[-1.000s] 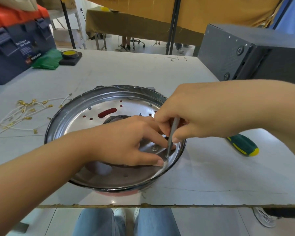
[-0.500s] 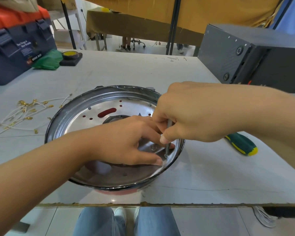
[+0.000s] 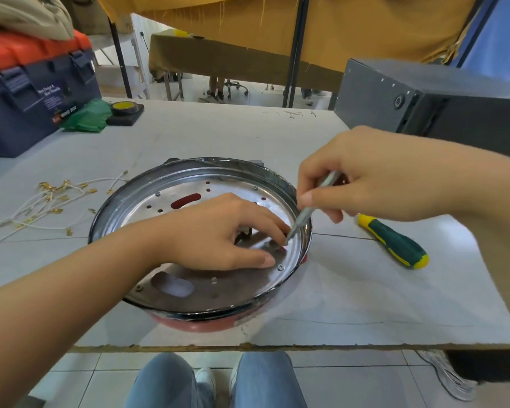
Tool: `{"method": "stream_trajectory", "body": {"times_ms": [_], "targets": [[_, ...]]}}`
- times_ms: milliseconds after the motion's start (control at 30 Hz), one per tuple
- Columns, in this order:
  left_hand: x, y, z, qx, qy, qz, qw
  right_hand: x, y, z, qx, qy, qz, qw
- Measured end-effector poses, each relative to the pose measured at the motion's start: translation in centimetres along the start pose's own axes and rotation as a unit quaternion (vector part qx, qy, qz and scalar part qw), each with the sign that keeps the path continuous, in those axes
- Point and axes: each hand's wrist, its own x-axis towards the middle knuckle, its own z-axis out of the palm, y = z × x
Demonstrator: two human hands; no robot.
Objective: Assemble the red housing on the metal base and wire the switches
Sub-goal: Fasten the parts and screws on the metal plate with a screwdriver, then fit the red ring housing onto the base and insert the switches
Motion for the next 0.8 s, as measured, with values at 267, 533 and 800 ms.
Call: {"method": "stream_trajectory", "body": {"times_ms": [267,533,800], "targets": [[-0.4,0.6,-1.5,0.048,0.106,-0.074,0.990,-2.0,4.2,4.9,0.280,0.330,0.120,0.894],[-0.1,3.4,1.2,0.115,0.064,-0.146,0.980,-0.2,8.0,11.4,0.292,0.323,0.235,0.869],[0.3,4.3,2.9,0.096,0.107,-0.129,0.981,0.9,9.5,13.3,0.014,0.301,0.264,0.916]]}}
